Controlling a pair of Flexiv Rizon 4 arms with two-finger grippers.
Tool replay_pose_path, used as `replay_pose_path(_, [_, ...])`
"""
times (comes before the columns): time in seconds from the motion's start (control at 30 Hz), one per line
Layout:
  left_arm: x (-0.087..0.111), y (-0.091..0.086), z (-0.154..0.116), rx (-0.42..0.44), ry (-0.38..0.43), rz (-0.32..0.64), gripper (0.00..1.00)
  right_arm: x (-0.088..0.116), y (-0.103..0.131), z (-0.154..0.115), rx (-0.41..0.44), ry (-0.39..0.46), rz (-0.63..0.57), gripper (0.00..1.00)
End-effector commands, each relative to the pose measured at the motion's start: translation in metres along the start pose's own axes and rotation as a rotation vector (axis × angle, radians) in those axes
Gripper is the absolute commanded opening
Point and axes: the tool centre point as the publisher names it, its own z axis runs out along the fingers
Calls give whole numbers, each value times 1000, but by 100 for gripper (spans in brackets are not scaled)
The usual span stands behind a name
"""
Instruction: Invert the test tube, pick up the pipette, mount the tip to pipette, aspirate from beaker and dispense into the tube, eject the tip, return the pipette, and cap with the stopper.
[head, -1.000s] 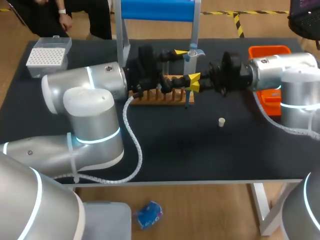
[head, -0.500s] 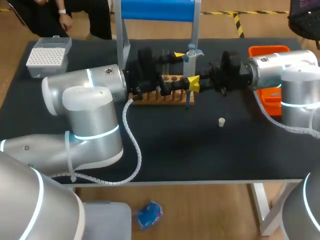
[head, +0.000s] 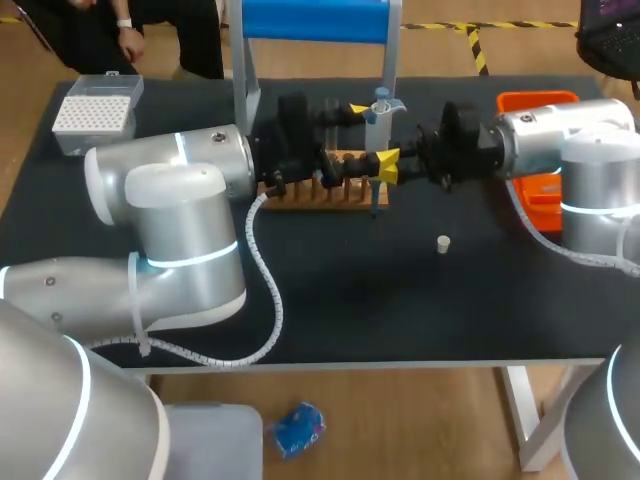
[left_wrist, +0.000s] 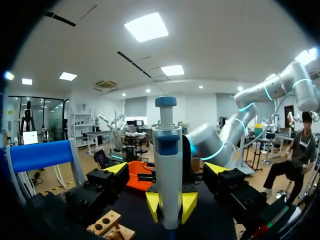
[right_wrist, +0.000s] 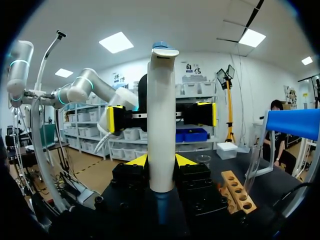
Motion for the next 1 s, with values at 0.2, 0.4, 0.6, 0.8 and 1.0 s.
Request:
replay_pose_path(0.2, [1, 2, 0, 7, -15, -1, 91, 0, 1, 0, -8, -9, -5, 0])
replay_pose_path(0.4, [1, 3, 0, 8, -18, -1, 90, 0, 1, -1, -11, -13, -5, 0])
replay_pose_path(0.6, [0, 3, 0, 9, -21, -1, 63, 0, 2, -1, -16, -14, -6, 0])
replay_pose_path(0.8, [0, 3, 0, 9, -18, -1, 47, 0, 2, -1, -15, -13, -5, 0])
replay_pose_path(1.0, [0, 3, 0, 7, -12, 0, 0, 0, 2, -1, -13, -13, -5, 0])
